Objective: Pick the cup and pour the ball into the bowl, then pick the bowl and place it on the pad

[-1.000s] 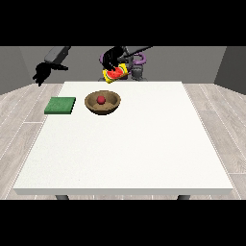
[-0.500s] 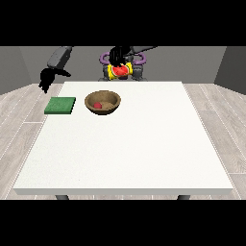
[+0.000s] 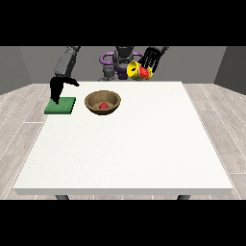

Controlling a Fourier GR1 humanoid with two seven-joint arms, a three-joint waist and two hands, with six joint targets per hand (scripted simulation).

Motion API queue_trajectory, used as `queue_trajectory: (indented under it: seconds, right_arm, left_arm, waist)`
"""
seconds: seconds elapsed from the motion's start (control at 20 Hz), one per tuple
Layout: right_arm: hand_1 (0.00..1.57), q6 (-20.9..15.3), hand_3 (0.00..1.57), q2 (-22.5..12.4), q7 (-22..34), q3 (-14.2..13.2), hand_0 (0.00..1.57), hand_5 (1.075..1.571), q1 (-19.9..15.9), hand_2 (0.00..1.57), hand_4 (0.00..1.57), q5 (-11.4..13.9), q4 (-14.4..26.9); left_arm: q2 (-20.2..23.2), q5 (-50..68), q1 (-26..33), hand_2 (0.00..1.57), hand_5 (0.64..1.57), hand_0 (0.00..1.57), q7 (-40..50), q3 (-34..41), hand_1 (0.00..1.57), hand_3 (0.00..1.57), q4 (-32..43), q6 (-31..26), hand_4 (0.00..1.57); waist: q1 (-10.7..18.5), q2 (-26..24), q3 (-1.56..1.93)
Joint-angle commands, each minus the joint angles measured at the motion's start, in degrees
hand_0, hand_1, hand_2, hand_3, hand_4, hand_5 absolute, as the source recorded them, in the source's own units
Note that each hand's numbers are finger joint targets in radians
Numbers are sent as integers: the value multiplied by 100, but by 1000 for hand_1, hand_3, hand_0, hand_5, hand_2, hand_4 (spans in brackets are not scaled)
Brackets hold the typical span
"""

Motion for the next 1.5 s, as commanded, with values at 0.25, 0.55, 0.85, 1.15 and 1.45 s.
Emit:
queue_trajectory:
  seconds: [0.25,0.55,0.85,1.15,1.45]
  right_arm:
    - [0,-84,0,422,-9,-45,0,1569,-345,0,385,-247,-279]
    - [0,-372,0,963,241,463,0,1559,-443,0,331,29,-646]
    - [0,-605,0,1317,625,921,0,1545,-367,0,0,282,-715]
    - [0,-414,0,1220,185,681,0,1549,-306,0,193,116,-45]
    - [0,-317,0,954,-285,360,0,1539,-594,0,199,-47,461]
  left_arm:
    - [-271,3017,437,704,1531,782,-1442,1468,782,94,-297,86,861]
    - [-277,4342,836,0,1531,0,-2171,1835,0,0,160,-50,0]
    - [-156,4520,978,0,1527,0,-2515,2227,0,0,762,-256,0]
    - [-273,4469,1144,0,1546,0,-2271,1779,0,0,243,-152,0]
    - [-17,4654,817,0,1555,0,-1982,1681,0,0,-418,-570,0]
  waist:
    - [-105,1023,-4]
    - [-626,883,12]
    - [-967,410,21]
    - [-702,474,26]
    - [-237,1031,29]
